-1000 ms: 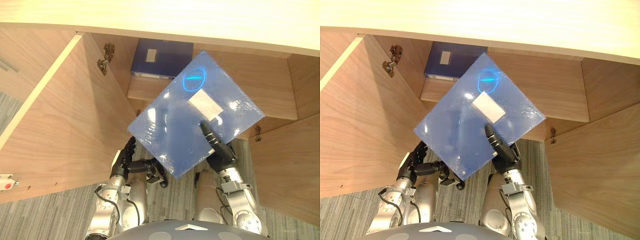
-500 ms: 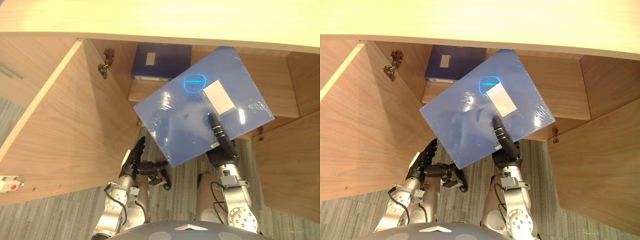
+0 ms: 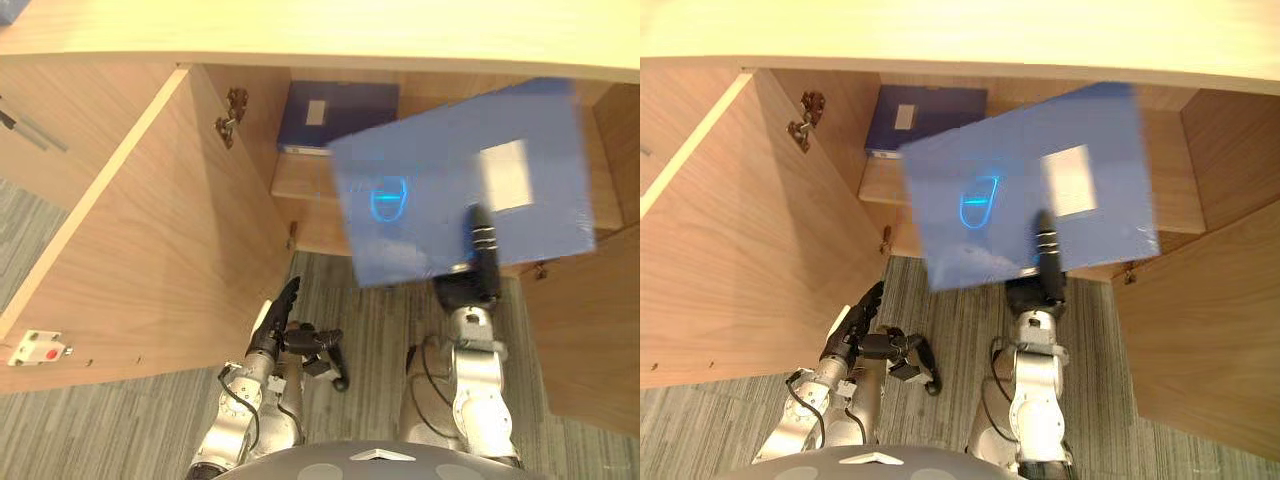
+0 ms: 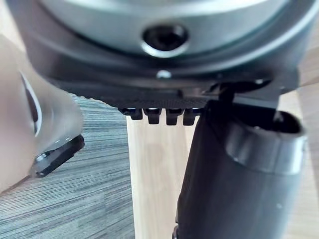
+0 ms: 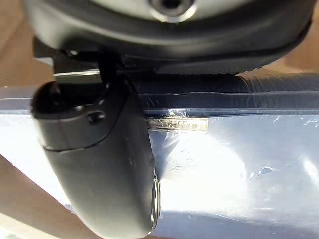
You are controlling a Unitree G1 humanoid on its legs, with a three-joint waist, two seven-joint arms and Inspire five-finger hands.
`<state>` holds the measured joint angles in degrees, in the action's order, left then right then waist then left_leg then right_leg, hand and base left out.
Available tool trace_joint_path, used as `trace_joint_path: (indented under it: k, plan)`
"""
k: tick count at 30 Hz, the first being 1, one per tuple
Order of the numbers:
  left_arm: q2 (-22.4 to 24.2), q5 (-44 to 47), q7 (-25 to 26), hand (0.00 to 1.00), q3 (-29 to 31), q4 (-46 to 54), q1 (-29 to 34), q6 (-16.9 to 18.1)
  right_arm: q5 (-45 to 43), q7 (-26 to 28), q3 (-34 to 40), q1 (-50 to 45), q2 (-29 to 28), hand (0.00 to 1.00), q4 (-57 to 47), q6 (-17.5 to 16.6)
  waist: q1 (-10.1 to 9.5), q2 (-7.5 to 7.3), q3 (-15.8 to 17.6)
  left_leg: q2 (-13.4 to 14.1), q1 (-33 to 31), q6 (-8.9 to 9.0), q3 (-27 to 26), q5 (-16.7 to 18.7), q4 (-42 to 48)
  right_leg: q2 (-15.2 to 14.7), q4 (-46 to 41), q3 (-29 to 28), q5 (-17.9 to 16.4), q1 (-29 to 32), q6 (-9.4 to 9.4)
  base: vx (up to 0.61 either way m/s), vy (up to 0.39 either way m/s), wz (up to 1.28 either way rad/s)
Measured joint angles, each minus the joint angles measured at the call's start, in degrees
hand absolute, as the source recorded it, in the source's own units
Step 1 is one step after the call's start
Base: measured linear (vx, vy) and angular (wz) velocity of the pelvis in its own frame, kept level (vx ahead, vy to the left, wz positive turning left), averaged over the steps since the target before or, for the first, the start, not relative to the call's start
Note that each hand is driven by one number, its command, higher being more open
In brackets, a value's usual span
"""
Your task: Walk over to the cabinet, pick up the folder, carry it to the office cabinet, place the folder inside the office cabinet, then close the office cabinet door
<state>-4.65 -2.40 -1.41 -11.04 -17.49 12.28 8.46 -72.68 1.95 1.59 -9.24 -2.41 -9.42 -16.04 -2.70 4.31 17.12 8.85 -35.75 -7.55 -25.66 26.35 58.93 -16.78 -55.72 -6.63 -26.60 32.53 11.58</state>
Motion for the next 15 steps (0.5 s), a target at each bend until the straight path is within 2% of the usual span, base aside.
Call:
trace_joint_path:
  k: [3,8,11,13,15]
  plan:
    - [-0.6,0.7,0.0,1.0,-0.7,0.1,0.2,0.0,-0.8,-0.5,1.5,1.4,-0.1,0.0,1.2,-2.7,-0.03,-0.01,0.0,-0.3,-0.2,-0.04,-0.2,0.0,0.2,-0.2,-0.4,-0.3,0.0,0.6,0.04,-0.01,0.028,0.01]
    - [-1.8,3.7,0.0,1.0,-2.7,2.6,-1.0,0.0,-0.8,-3.1,1.4,3.4,-0.3,0.0,6.0,-2.7,-0.16,-0.05,0.3,0.0,-4.7,-0.03,0.3,0.3,3.7,-0.2,-5.4,-0.8,-0.4,5.4,0.62,-0.02,-0.048,0.07]
    - [-1.7,5.0,-0.1,1.0,-4.0,2.8,-3.4,-0.2,-0.6,-6.3,1.6,6.2,-0.3,0.0,11.1,-1.6,-0.2,0.22,1.6,1.2,-7.9,0.51,1.2,1.3,8.0,0.0,-10.4,-0.9,-2.3,8.5,1.32,-0.05,-0.081,0.07]
    - [-1.5,5.1,-0.1,1.0,-4.5,3.4,-4.2,-0.6,-0.5,-7.6,1.6,6.5,-0.2,0.0,12.4,-0.3,-0.18,0.65,3.2,1.8,-8.3,0.56,1.6,1.7,9.4,0.0,-12.0,-0.9,-3.0,8.8,1.02,-0.04,-0.061,0.04]
    - [-1.5,5.1,-0.1,1.0,-4.5,4.7,-4.5,-1.3,-0.3,-7.6,1.6,6.4,-0.2,0.0,14.3,0.9,-0.02,0.68,3.3,1.8,-9.6,0.6,1.7,1.7,10.0,0.0,-13.2,-1.1,-3.3,10.4,0.68,-0.03,-0.047,0.03]
